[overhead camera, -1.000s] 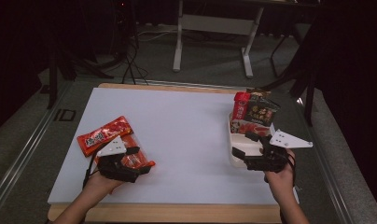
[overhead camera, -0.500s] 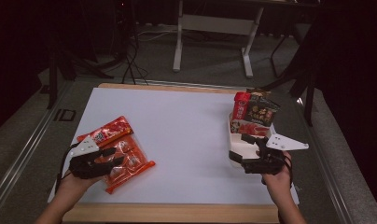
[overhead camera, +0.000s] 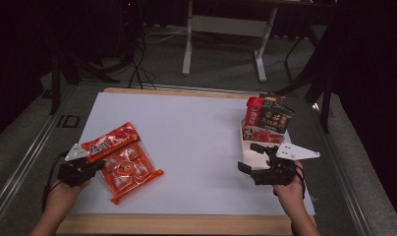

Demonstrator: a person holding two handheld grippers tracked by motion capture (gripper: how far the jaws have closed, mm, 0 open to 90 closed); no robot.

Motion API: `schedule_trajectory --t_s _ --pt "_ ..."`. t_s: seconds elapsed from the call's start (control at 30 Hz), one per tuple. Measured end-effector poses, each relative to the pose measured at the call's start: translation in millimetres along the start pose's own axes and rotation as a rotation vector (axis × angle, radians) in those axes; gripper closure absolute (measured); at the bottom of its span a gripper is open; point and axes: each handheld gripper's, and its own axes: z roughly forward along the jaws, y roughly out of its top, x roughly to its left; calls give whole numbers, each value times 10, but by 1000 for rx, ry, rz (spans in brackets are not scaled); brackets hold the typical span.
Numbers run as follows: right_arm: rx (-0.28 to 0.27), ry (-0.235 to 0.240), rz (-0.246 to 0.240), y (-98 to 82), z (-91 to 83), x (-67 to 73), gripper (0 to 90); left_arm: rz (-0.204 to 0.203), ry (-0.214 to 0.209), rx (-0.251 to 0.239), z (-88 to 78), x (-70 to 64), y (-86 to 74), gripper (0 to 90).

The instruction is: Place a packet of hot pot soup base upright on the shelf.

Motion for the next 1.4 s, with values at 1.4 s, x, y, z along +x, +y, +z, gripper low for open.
schedule_trajectory --t_s 1.4 --pt "24 20 -11 -34 31 15 145 63 -36 108 577 -63 306 899"
